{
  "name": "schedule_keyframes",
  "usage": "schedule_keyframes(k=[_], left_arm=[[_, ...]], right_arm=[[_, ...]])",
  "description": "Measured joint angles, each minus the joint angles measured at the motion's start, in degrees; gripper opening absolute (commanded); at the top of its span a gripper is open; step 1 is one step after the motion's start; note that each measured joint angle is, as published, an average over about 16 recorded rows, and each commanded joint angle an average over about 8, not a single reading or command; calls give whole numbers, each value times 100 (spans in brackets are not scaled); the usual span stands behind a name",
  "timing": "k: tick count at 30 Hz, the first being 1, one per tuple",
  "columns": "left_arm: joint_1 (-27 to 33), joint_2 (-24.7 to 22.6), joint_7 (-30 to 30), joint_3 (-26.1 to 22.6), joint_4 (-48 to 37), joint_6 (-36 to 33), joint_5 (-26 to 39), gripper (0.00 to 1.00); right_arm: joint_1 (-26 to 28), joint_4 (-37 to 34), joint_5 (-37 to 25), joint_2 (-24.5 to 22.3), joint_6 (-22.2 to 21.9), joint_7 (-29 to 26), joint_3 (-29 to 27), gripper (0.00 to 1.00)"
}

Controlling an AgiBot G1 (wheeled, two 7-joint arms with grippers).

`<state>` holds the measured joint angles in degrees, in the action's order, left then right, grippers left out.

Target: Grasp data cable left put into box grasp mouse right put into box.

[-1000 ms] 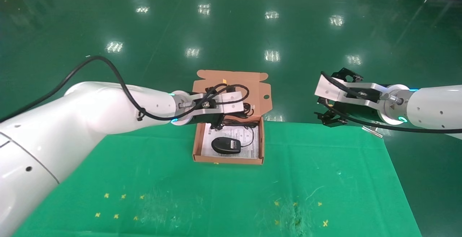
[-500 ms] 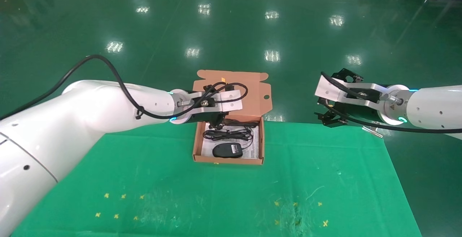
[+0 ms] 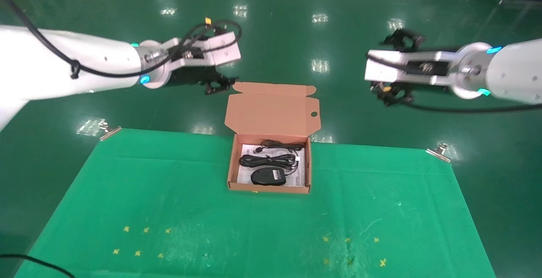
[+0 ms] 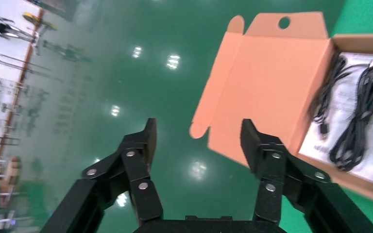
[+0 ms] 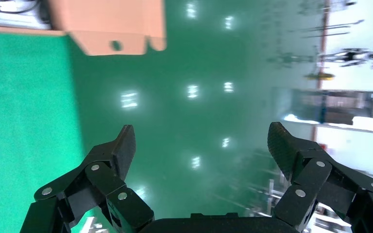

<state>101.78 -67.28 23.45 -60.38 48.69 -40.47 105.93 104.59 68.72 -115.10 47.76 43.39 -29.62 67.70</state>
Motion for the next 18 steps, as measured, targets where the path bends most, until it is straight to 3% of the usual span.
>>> schedule_keyframes(k=[6,18], left_arm=[[-201,303,-29,331,217,-316,-444,100],[-1035,941,-300,1227,713,-1234,-1745,100]], right_arm=[[-152,77,398,-48,381,215,-297,100],[-1052,166,1899,-314,1215,577,-1352,100]])
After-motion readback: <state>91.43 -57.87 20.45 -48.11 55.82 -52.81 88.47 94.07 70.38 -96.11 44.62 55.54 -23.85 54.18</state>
